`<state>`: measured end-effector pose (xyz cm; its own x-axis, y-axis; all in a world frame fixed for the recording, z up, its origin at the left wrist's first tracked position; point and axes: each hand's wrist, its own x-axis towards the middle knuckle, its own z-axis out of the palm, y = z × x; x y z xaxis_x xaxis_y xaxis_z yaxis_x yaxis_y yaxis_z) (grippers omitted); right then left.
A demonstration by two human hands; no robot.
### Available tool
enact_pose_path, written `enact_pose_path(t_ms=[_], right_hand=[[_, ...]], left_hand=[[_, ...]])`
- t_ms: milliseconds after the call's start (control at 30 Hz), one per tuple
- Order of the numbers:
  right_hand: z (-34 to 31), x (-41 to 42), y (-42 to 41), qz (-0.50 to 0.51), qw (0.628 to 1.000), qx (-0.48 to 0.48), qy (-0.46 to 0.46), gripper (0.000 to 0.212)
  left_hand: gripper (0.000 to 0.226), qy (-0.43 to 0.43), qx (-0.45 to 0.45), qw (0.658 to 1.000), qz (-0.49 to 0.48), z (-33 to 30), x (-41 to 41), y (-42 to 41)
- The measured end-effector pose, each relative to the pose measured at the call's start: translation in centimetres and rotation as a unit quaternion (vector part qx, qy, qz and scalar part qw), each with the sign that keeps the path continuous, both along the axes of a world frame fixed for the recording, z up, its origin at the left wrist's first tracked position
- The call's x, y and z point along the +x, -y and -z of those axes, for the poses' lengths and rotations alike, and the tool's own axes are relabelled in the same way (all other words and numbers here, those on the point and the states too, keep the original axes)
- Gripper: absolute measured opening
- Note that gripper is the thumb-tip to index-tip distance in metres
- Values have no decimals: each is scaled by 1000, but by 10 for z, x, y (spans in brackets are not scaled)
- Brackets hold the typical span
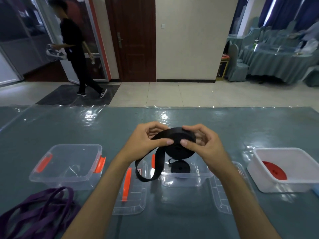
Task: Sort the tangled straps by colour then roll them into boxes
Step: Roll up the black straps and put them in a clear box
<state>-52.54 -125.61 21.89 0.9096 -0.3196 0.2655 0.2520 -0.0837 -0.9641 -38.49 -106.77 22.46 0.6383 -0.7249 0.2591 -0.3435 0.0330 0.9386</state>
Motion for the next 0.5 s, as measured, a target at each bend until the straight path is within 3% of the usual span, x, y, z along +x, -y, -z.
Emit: enact_pose_path(t_ms=[100, 200, 267, 400, 500], right_hand=[[-3, -3, 11, -89, 992, -6, -88, 45], [-7, -3, 25, -130, 981, -82, -120, 52], [-6, -2, 25, -118, 983, -102, -101, 59], [5, -1, 22, -53, 994, -75, -59, 47], [14, -6, 23, 8, 999, -27, -40, 44]], left_hand=[[35, -2, 0, 1000, -3, 4, -2, 0], [33, -13, 6, 1000, 0, 11, -5, 4], [33, -28, 9, 1000, -5, 15, -5, 8], [43, 15, 59, 996, -61, 25, -3, 10], [36, -22, 98, 987, -125, 47, -6, 0]])
